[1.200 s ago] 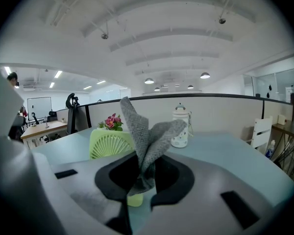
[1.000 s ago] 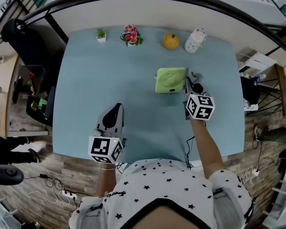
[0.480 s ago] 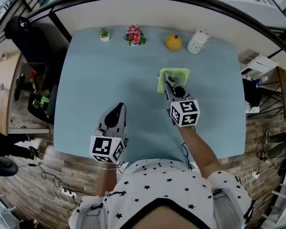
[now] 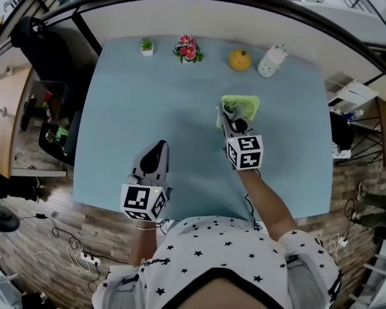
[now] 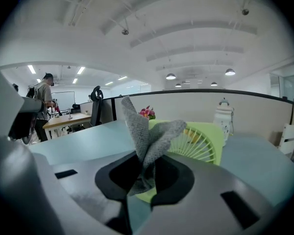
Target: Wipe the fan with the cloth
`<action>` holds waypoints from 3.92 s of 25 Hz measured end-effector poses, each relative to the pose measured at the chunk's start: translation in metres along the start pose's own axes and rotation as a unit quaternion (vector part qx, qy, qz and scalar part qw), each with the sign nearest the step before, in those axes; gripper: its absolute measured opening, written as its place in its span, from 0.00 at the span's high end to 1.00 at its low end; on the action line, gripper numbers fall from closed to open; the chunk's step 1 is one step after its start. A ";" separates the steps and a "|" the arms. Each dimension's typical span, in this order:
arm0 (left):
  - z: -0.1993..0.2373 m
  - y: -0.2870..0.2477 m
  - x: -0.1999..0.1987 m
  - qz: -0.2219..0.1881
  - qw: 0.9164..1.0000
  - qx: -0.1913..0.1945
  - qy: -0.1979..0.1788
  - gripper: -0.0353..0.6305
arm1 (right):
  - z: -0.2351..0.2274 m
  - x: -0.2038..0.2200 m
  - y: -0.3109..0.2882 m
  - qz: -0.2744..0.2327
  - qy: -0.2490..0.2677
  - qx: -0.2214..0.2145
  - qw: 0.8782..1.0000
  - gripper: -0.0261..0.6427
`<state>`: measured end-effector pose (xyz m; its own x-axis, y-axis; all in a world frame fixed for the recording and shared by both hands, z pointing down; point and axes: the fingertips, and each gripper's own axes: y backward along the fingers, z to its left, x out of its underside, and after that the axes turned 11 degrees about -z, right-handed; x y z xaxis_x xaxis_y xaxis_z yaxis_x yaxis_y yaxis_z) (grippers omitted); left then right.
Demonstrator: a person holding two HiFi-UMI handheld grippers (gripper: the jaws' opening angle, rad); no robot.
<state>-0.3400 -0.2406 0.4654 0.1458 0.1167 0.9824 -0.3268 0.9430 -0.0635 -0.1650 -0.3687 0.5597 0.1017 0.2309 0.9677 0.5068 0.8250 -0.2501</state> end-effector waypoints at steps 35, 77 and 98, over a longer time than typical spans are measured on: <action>-0.016 -0.006 0.000 0.006 1.000 0.014 -0.010 0.90 | -0.111 0.013 0.043 0.003 -0.028 0.116 0.993 0.89; -0.018 -0.002 0.000 0.011 1.000 0.016 -0.007 0.90 | -0.087 0.025 0.044 0.014 -0.005 0.095 0.995 0.88; -0.020 -0.001 0.002 0.010 1.000 0.023 -0.007 0.90 | -0.061 0.011 0.044 -0.017 -0.038 0.074 0.996 0.88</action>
<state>-0.3204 -0.2355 0.4637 0.1265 0.1318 0.9832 -0.3715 0.9253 -0.0762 -0.0891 -0.3618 0.5616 0.0190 0.2341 0.9720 0.3767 0.8989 -0.2238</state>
